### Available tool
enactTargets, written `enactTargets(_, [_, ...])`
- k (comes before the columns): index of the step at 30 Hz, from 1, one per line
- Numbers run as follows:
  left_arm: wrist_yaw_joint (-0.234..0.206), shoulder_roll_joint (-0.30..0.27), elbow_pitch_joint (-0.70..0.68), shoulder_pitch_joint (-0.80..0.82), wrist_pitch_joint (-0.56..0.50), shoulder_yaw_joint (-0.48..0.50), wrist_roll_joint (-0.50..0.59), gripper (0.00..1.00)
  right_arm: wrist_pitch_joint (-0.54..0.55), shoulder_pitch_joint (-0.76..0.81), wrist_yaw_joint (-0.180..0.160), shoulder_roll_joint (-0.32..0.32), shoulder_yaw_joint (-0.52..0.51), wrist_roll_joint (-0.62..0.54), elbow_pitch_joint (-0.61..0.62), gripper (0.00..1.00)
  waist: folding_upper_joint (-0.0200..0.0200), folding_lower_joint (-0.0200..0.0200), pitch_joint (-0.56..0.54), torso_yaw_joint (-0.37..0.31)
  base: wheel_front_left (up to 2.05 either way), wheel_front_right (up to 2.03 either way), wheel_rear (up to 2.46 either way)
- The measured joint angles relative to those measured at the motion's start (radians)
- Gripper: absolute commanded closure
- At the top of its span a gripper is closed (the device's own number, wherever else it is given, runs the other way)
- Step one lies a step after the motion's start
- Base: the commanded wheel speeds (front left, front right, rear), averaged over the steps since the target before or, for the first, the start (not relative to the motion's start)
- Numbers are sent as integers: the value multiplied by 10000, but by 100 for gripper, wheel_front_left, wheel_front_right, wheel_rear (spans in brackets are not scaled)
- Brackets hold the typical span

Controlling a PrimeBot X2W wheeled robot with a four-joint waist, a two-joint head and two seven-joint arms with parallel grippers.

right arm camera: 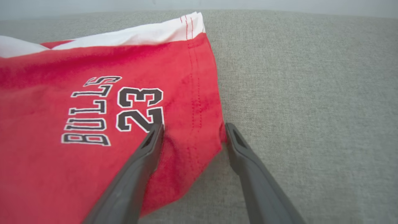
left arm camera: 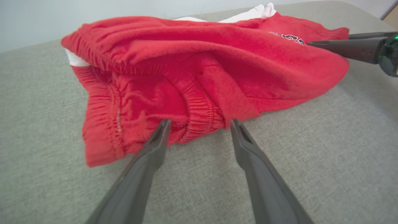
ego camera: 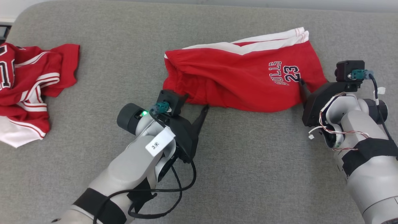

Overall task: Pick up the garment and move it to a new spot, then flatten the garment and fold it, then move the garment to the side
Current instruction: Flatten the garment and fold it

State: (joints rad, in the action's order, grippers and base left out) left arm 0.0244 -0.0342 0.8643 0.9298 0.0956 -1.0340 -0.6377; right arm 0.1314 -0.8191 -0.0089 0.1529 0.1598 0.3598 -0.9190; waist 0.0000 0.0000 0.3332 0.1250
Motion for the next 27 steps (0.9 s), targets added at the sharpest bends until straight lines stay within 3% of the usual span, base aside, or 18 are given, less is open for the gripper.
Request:
enactTargets(9, [-157,-4,100,248,-330,-117,-236,0,-174,-97,17,-36,13,-2,-230,0,0,0,87,-143,0,0,0])
enactTargets(11, [-213,-4,151,274,-336,-109,-301,5,-190,-105,52,-36,15,-2,-251,0,0,0,108,-152,0,0,0])
enactTargets(13, [-245,-4,182,315,-368,-119,-332,45,-249,-113,59,-50,17,-2,-282,0,0,0,133,-158,0,0,0])
enactTargets(14, [-245,-4,190,360,-431,-130,-336,54,-265,-121,61,-58,17,-2,-303,0,0,0,145,-160,0,0,0])
enactTargets(15, [-240,-4,188,404,-439,-150,-349,70,-272,-136,61,-65,17,-2,-330,0,0,0,157,-161,0,0,0])
enactTargets(16, [-242,-4,186,417,-456,-157,-408,100,-274,-160,63,-73,17,-2,-362,0,0,0,168,-162,0,0,0])
enactTargets(19, [-244,-2,188,417,-512,-211,-608,100,-276,-291,90,-81,23,0,-470,0,0,0,201,-162,0,0,0])
enactTargets(20, [-244,-4,188,417,-512,-217,-640,100,-276,-319,90,-82,21,0,-485,9,0,0,213,-161,0,0,0])
enactTargets(21, [-245,-4,186,417,-512,-219,-667,100,-278,-324,92,-82,15,6,-497,38,0,0,225,-160,0,0,0])
enactTargets(22, [-247,-4,186,418,-512,-224,-673,100,-309,-329,94,-84,8,17,-508,54,0,-1,236,-158,0,0,0])
enactTargets(23, [-251,-4,184,420,-512,-228,-677,100,-322,-340,109,-88,8,38,-522,60,-1,-1,248,-155,0,0,0])
enactTargets(24, [-251,-2,180,425,-512,-232,-700,100,-326,-358,159,-90,6,42,-531,75,0,0,261,-150,0,0,0])
enactTargets(25, [-255,0,180,430,-510,-224,-763,100,-349,-371,178,-105,2,59,-539,83,0,0,272,-144,0,0,0])
enactTargets(26, [-255,0,184,433,-508,-219,-802,100,-351,-389,180,-130,-4,98,-554,100,0,0,283,-137,0,0,0])
enactTargets(27, [-257,0,186,434,-493,-199,-851,100,-353,-417,182,-155,-10,98,-575,100,0,0,293,-127,0,0,0])
